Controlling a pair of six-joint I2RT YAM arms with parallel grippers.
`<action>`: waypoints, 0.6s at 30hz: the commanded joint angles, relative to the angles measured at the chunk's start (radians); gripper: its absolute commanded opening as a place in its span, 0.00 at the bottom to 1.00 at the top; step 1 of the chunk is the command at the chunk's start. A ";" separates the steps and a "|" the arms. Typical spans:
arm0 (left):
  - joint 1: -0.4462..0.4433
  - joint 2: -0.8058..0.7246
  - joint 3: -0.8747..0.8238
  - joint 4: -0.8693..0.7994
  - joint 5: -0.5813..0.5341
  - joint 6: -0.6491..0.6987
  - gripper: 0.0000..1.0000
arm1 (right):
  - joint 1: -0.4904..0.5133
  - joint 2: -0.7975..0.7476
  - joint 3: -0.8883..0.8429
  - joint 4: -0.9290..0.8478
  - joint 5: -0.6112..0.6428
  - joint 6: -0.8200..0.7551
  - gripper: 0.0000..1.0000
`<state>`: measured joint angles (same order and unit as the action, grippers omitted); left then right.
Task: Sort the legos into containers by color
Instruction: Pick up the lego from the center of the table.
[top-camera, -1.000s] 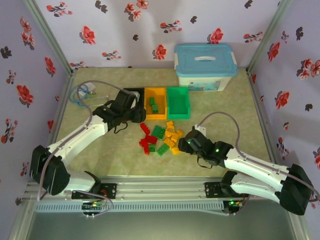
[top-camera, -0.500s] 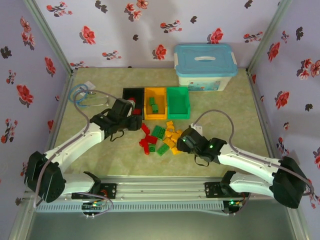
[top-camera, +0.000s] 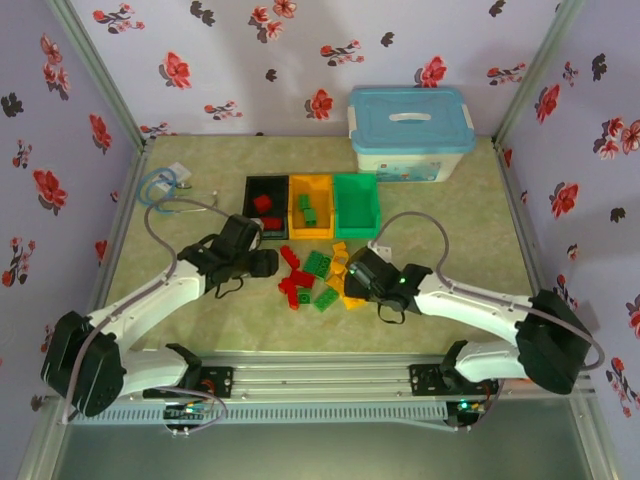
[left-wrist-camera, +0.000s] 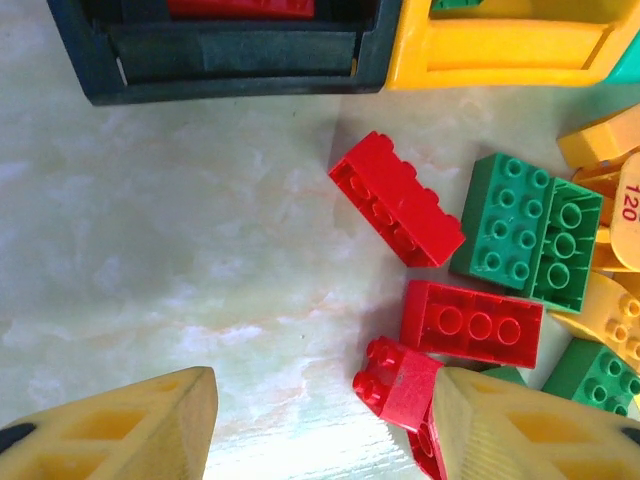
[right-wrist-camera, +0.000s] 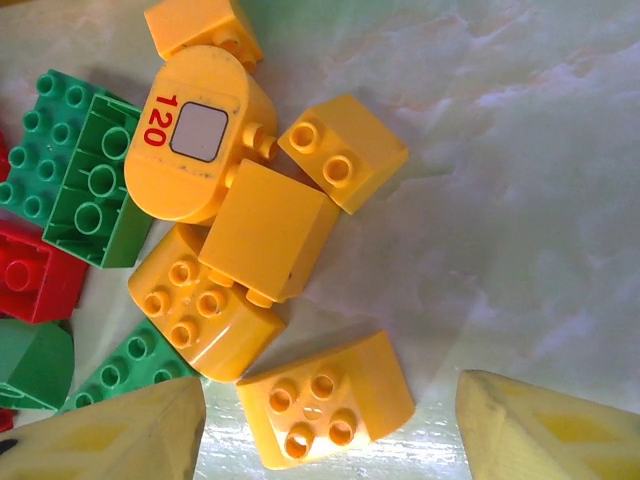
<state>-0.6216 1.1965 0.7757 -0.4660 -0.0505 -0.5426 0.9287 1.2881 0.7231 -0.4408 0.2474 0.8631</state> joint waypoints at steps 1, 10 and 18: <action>0.008 -0.050 -0.047 0.016 0.008 -0.036 0.59 | -0.001 0.059 0.061 -0.028 0.021 -0.020 0.68; 0.008 -0.151 -0.143 -0.012 0.001 -0.058 0.60 | -0.019 0.215 0.159 -0.034 0.013 -0.010 0.66; 0.007 -0.216 -0.192 -0.016 0.000 -0.083 0.60 | -0.020 0.275 0.215 -0.038 -0.007 -0.018 0.64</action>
<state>-0.6212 1.0027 0.5991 -0.4721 -0.0483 -0.5999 0.9142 1.5543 0.8997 -0.4480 0.2428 0.8627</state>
